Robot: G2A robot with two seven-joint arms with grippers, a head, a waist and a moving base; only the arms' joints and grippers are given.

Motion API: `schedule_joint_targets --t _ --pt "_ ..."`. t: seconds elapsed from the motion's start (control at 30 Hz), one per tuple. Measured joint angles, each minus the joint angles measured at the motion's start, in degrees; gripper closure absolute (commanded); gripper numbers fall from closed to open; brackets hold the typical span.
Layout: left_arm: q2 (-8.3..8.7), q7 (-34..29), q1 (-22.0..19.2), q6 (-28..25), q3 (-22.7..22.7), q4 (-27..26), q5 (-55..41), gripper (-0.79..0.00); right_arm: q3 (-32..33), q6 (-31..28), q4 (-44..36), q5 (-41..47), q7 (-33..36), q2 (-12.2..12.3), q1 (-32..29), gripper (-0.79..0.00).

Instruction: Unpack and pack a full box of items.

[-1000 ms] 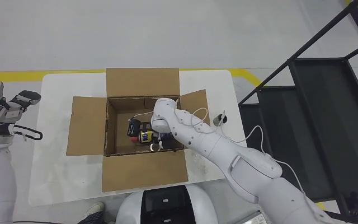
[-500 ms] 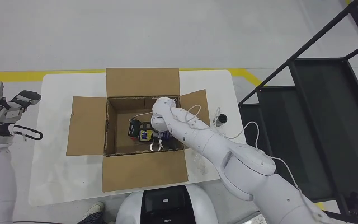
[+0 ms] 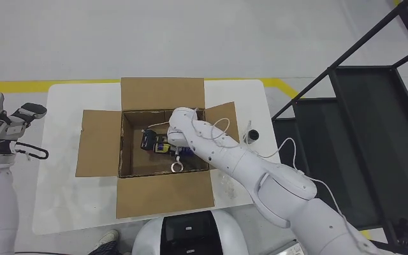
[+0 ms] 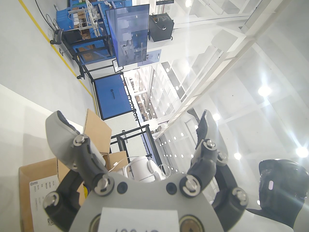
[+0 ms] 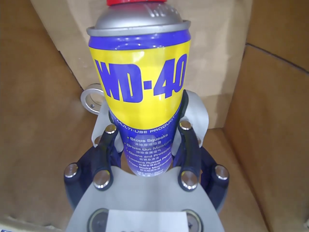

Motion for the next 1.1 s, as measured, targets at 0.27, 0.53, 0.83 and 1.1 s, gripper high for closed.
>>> schedule_joint_targets --t 0.27,0.53,0.83,1.1 --pt "0.0 0.0 0.0 0.0 0.0 0.0 0.0 -0.785 12.6 -2.1 -30.1 -6.7 6.7 8.7 -13.5 0.0" --pt "0.0 0.0 0.0 0.0 0.0 0.0 0.0 -0.785 29.6 -11.3 -53.6 -10.5 -5.5 15.4 -30.8 0.0" --pt "0.0 0.0 0.0 0.0 0.0 0.0 0.0 -0.785 33.9 -17.5 -57.3 -11.0 -16.3 16.6 -35.3 0.0" --pt "0.0 0.0 0.0 0.0 0.0 0.0 0.0 -0.785 33.9 -17.6 -57.3 -11.0 -16.4 16.6 -35.3 0.0"
